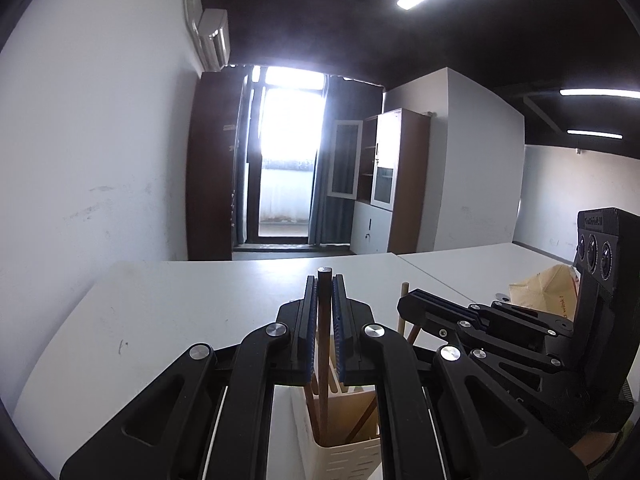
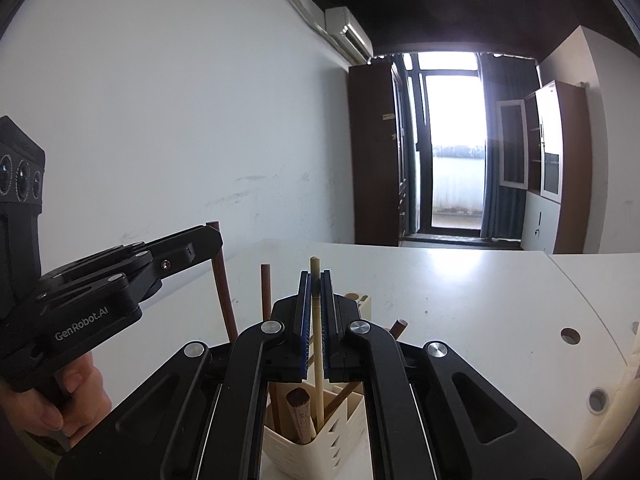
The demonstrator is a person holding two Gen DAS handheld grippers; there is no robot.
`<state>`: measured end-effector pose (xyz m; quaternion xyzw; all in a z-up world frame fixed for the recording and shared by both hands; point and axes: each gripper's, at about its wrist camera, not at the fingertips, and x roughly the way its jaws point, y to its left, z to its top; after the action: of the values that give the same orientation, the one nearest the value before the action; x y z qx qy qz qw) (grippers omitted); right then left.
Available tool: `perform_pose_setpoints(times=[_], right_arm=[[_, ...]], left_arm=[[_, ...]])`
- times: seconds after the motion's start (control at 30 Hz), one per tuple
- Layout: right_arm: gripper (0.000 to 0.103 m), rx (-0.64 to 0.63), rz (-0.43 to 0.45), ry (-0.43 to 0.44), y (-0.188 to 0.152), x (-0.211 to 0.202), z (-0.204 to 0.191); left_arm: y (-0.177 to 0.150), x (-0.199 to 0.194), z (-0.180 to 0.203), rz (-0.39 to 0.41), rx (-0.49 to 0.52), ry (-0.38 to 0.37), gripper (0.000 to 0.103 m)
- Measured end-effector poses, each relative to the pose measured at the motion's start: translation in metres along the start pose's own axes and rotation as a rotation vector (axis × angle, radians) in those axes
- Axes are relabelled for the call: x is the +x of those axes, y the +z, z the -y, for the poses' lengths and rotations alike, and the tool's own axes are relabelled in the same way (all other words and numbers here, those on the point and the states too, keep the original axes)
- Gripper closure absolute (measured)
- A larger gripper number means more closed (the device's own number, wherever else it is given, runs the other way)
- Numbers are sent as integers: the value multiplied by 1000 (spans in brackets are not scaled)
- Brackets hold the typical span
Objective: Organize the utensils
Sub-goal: 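Lower the chopsticks into the holder and open both grippers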
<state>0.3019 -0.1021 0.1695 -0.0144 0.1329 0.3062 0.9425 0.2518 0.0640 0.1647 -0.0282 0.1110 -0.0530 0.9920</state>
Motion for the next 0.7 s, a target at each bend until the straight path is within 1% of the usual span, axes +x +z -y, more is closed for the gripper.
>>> perform_pose_setpoints(times=[0.1, 0.13, 0.17, 0.2, 0.33, 0.47, 0.53, 0.6, 0.7], right_arm=[[97, 3, 1, -12, -1, -1, -1], [93, 8, 5, -12, -1, -3, 0], [87, 12, 7, -9, -1, -4, 0], [84, 9, 5, -5, -1, -5, 0], [83, 15, 13, -7, 0, -12, 0], [80, 19, 21, -15, 1, -17, 2], [79, 25, 24, -21, 1, -20, 4], [74, 29, 26, -26, 1, -24, 6], [73, 33, 37, -33, 1, -33, 6]], left_arm=[[2, 5, 2, -26, 23, -9, 96], [3, 3, 1, -17, 20, -4, 95], [4, 1, -1, -12, 15, 0, 94], [5, 0, -2, -10, 9, 1, 94], [7, -6, -5, -5, 2, 9, 94], [9, -11, -6, 1, -6, 21, 94], [9, -16, -6, 4, -10, 31, 91], [8, -20, -6, 2, -15, 36, 88], [6, -27, -4, -6, -18, 48, 84]])
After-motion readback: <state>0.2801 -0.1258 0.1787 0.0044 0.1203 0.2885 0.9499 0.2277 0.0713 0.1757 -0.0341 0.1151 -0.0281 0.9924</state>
